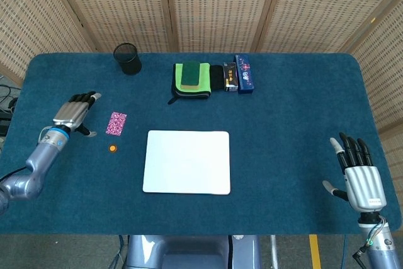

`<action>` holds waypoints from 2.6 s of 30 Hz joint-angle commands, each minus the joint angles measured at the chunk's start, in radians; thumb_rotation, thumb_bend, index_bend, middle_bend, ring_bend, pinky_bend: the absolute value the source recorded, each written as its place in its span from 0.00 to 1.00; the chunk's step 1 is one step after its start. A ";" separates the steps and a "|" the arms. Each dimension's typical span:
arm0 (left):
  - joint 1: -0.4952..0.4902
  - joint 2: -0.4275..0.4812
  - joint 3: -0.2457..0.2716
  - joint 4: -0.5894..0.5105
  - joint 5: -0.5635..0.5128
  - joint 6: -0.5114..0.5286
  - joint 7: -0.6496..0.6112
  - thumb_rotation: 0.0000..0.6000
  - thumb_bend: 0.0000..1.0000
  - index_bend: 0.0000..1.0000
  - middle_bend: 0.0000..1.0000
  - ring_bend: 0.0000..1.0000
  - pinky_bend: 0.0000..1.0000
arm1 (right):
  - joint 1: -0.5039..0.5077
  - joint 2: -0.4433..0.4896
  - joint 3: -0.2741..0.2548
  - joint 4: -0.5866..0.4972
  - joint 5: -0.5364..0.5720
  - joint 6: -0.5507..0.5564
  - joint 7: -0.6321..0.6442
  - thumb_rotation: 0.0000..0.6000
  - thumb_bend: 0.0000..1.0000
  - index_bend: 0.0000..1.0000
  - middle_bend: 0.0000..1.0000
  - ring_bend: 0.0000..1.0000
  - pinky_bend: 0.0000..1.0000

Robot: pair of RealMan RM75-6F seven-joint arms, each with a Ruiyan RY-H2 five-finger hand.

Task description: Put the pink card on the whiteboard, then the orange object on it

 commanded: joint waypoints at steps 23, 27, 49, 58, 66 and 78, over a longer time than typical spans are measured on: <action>-0.114 -0.159 0.047 0.180 -0.151 -0.109 0.059 1.00 0.21 0.16 0.00 0.00 0.00 | 0.000 0.007 -0.004 -0.006 -0.002 -0.002 0.017 1.00 0.00 0.00 0.00 0.00 0.00; -0.114 -0.175 0.056 0.194 -0.172 -0.108 0.061 1.00 0.21 0.17 0.00 0.00 0.00 | 0.000 0.008 -0.004 -0.007 -0.002 -0.003 0.018 1.00 0.00 0.00 0.00 0.00 0.00; -0.123 -0.260 0.053 0.305 -0.160 -0.124 0.028 1.00 0.20 0.18 0.00 0.00 0.00 | -0.001 0.009 -0.004 -0.006 -0.001 -0.003 0.023 1.00 0.00 0.00 0.00 0.00 0.00; -0.123 -0.288 0.055 0.338 -0.150 -0.131 0.025 1.00 0.20 0.22 0.00 0.00 0.00 | -0.001 0.009 -0.004 -0.005 -0.002 -0.001 0.028 1.00 0.00 0.00 0.00 0.00 0.00; -0.116 -0.310 0.044 0.357 -0.144 -0.106 0.016 1.00 0.25 0.43 0.00 0.00 0.00 | -0.001 0.009 -0.004 -0.004 -0.002 -0.001 0.031 1.00 0.00 0.00 0.00 0.00 0.00; -0.105 -0.300 0.035 0.352 -0.112 -0.078 0.013 1.00 0.29 0.47 0.00 0.00 0.00 | -0.001 0.011 -0.005 -0.005 -0.003 -0.003 0.034 1.00 0.00 0.00 0.00 0.00 0.00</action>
